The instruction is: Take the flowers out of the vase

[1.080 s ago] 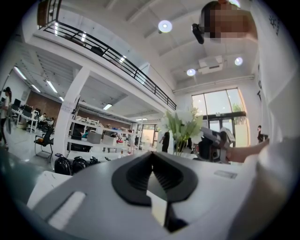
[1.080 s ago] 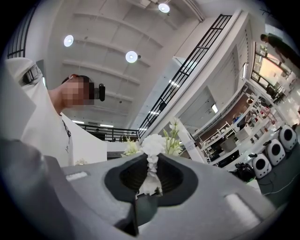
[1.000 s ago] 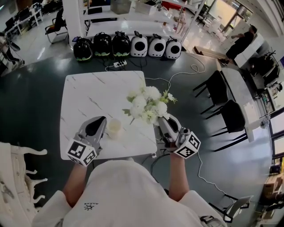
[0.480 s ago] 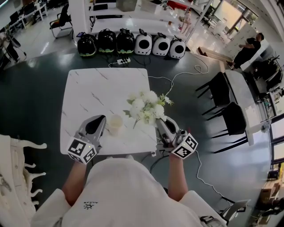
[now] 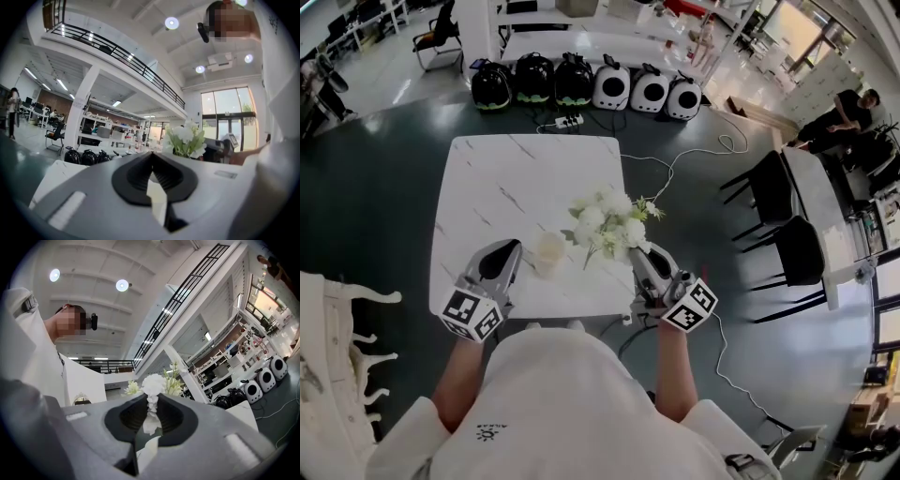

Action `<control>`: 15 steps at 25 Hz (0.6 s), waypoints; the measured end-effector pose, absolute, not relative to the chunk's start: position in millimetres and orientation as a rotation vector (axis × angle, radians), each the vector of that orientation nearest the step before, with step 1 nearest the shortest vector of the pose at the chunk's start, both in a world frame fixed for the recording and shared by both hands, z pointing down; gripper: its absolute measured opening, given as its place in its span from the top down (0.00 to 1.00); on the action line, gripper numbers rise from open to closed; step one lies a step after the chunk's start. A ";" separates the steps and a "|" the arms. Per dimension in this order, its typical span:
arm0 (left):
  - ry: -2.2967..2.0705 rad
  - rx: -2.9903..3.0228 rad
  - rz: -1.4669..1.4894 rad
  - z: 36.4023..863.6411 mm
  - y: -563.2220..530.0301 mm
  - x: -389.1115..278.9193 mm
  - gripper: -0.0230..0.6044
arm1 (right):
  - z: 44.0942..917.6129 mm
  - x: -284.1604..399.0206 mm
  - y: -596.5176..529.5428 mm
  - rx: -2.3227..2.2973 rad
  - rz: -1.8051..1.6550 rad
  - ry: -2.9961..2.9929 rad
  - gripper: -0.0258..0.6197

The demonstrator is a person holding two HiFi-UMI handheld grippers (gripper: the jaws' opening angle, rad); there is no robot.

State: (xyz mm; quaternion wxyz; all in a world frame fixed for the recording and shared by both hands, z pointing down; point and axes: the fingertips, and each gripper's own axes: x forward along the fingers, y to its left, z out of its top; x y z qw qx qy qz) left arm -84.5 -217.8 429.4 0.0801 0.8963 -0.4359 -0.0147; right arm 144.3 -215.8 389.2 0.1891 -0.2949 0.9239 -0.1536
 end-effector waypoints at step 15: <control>-1.298 2.673 -0.026 435.5 -216.7 -88.9 0.98 | 405.8 147.2 -216.5 -0.887 -0.464 2.610 0.89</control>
